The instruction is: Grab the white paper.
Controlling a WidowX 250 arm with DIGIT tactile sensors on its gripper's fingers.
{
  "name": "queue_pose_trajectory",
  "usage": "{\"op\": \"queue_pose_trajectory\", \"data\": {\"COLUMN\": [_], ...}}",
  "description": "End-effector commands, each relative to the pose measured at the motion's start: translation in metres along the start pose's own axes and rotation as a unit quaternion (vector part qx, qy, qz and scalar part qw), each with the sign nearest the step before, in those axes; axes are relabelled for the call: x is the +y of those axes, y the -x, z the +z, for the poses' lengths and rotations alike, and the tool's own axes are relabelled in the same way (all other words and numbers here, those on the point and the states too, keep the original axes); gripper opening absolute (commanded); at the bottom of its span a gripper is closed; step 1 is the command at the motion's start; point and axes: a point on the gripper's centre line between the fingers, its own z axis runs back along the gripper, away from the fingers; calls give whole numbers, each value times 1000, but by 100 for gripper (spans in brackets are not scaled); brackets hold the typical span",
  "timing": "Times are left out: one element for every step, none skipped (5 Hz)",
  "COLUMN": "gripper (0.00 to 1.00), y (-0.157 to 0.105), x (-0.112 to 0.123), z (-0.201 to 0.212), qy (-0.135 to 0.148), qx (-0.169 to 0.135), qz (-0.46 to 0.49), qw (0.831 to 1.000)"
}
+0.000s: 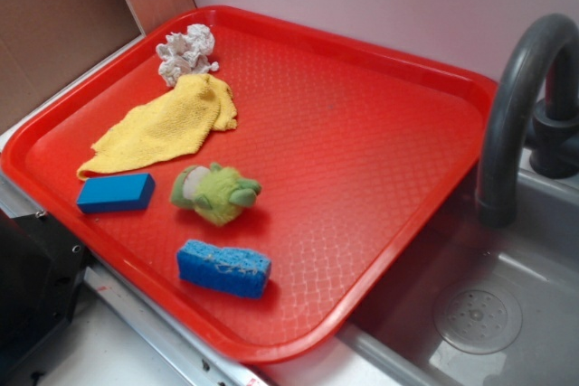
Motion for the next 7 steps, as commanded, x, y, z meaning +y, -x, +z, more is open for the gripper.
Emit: {"op": "queue_pose_trajectory", "data": {"gripper": [100, 100, 100, 100, 100, 100, 100], "y": [-70, -100, -122, -134, -145, -150, -150], "x": [8, 10, 13, 17, 22, 25, 27], "z": [-50, -68, -93, -115, -131, -154, -167], "qy": [-35, -39, -49, -43, -38, -16, -21], "qx": [-101, -123, -126, -138, -155, -125, -105], "qz": [188, 228, 237, 243, 259, 260, 261], "qw": [976, 965, 962, 959, 953, 957, 959]}}
